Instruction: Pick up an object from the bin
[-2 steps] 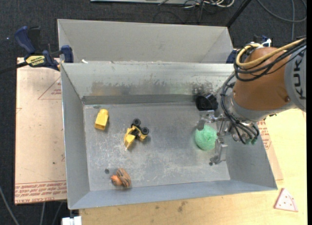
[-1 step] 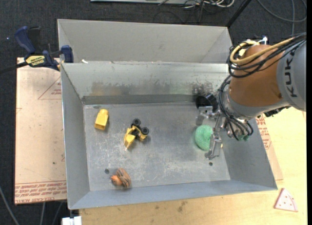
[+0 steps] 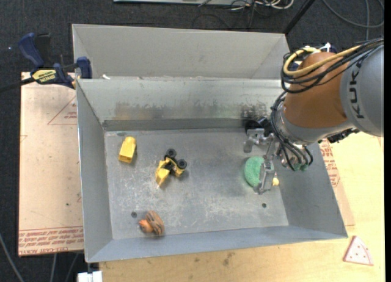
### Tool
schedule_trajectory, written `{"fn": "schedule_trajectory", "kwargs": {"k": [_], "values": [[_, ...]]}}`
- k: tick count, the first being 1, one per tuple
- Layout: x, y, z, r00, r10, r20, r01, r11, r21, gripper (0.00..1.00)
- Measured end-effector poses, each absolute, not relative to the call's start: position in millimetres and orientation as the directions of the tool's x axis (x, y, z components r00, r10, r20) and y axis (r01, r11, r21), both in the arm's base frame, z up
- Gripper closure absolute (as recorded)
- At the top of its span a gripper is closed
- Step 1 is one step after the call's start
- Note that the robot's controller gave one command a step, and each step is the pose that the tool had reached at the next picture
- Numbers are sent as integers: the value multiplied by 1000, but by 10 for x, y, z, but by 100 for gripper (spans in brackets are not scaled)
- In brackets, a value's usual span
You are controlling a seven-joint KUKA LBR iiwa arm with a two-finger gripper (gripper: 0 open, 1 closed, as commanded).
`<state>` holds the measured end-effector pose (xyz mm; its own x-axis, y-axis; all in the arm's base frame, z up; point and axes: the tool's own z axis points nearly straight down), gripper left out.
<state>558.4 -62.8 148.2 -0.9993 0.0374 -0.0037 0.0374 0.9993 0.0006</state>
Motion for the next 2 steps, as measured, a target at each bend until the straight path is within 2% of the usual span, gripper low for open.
{"fn": "schedule_trajectory", "kwargs": {"k": [1, 2], "values": [[5655, -735, 1167, -998, -70, -3, -70, 998, 0, 0], [5776, -951, 987, -996, -84, -3, -84, 996, 0, 0]]}}
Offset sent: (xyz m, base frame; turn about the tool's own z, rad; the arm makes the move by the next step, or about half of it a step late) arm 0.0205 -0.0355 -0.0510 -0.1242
